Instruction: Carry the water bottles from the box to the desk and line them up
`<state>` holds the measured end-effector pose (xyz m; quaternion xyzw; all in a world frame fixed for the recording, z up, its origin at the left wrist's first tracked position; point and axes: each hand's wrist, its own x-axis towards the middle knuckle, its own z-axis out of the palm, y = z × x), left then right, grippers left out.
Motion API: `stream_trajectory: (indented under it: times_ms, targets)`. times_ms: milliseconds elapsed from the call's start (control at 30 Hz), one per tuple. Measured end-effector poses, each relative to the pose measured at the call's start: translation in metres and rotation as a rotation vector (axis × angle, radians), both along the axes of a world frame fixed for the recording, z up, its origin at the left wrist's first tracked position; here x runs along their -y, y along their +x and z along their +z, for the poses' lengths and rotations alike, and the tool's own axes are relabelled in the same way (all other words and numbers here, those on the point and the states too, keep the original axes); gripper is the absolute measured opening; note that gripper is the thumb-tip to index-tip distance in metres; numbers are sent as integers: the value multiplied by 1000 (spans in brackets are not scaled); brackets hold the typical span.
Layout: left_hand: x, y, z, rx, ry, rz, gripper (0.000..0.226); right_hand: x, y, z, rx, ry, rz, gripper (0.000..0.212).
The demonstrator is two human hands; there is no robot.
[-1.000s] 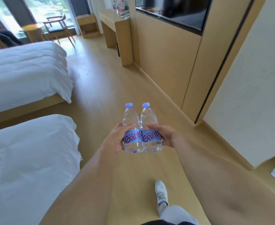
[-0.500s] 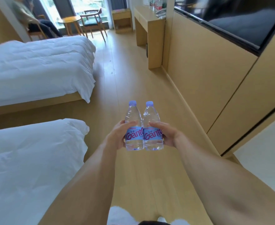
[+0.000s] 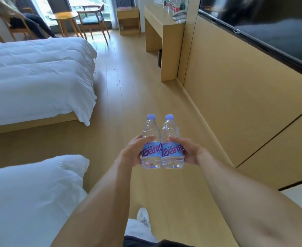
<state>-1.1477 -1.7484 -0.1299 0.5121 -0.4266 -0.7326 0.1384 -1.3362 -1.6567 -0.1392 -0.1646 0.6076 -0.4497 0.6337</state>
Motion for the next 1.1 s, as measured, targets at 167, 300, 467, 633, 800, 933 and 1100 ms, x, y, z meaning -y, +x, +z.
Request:
stream_trajectory:
  times_ms: [167, 300, 467, 633, 800, 933, 1100]
  targets:
    - [99, -7, 7, -2, -16, -34, 46, 91, -2, 8, 16, -5, -41, 55]
    - [161, -13, 12, -30, -32, -45, 47, 150, -5, 9, 20, -24, -32, 70]
    - [229, -19, 14, -36, -20, -34, 50, 224, -16, 9, 14, -38, 9, 79]
    - [296, -29, 12, -47, -10, 4, 50, 304, -33, 1, 30, -52, 49, 79]
    - [378, -46, 8, -28, -7, 70, 47, 400, -55, -12, 54, -58, 120, 78]
    - [450, -69, 12, -2, 8, 124, 47, 481, -81, -11, 77, -36, 180, 78]
    - [528, -103, 19, -25, -1, 178, 53, 568, -122, 0, 73, -19, 247, 74]
